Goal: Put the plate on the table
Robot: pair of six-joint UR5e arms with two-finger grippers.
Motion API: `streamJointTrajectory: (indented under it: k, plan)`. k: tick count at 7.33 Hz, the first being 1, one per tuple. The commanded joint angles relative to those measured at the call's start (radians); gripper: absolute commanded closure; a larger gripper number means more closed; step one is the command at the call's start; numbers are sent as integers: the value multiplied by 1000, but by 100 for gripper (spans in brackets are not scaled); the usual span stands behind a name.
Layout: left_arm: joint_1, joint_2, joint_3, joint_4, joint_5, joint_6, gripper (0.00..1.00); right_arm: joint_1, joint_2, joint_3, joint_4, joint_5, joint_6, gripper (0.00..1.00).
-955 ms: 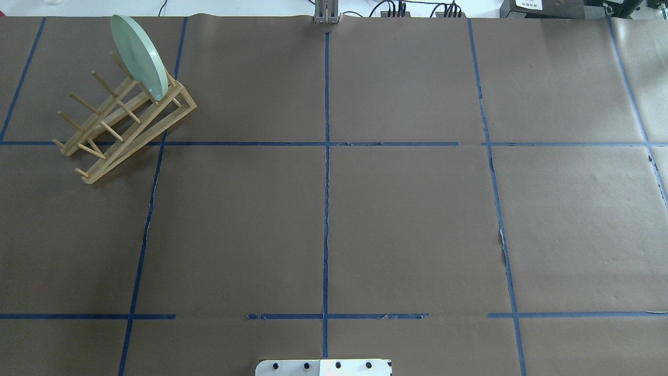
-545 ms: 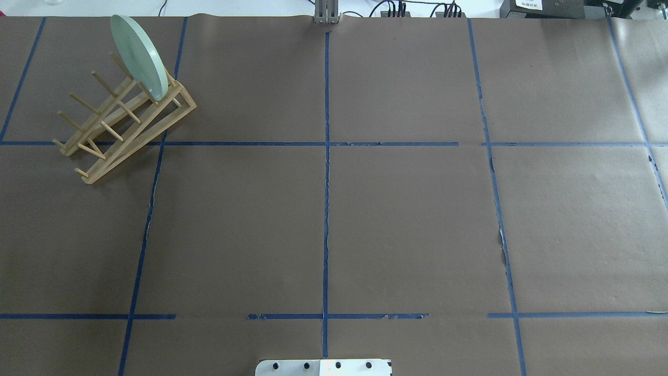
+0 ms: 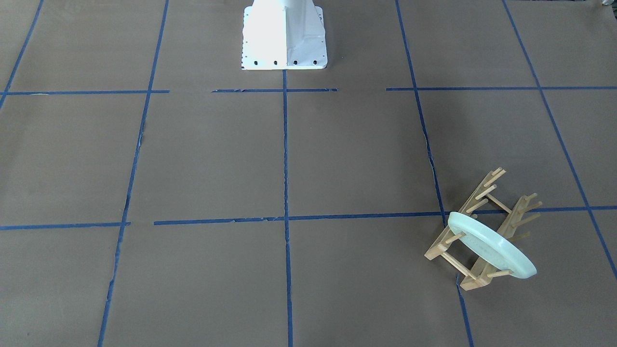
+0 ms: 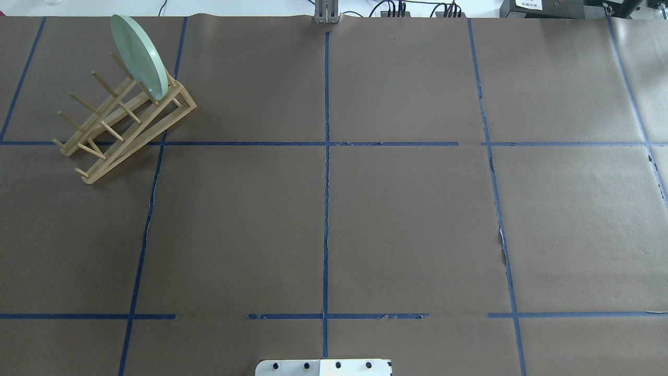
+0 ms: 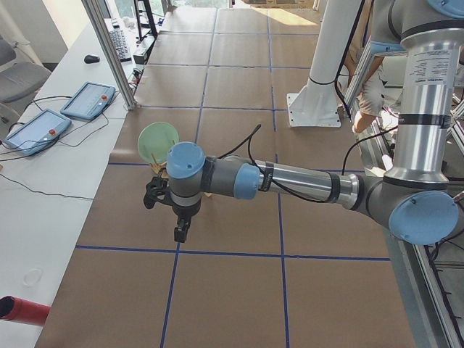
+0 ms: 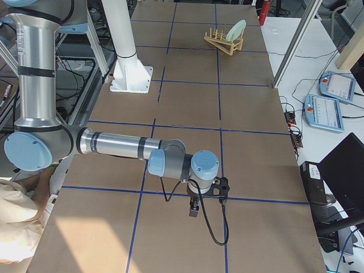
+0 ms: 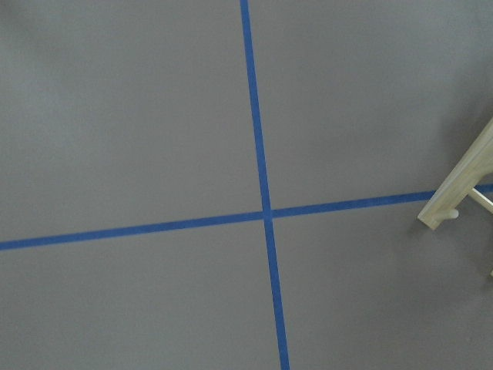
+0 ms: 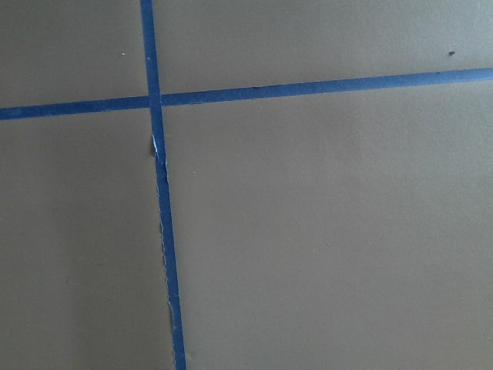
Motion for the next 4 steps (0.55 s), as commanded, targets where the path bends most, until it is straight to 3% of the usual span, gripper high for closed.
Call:
streamJointTrajectory:
  k: [1,2,4]
  plan:
    - [6,-112,99,-98,-67,-180,0,0,0,0,0,0,0,0]
    - [18,-132,98,-217,-197,-470,0,0,0,0,0,0,0,0]
    - [181,-143,101,-578,-226,-964,0,0,0,0,0,0,0,0]
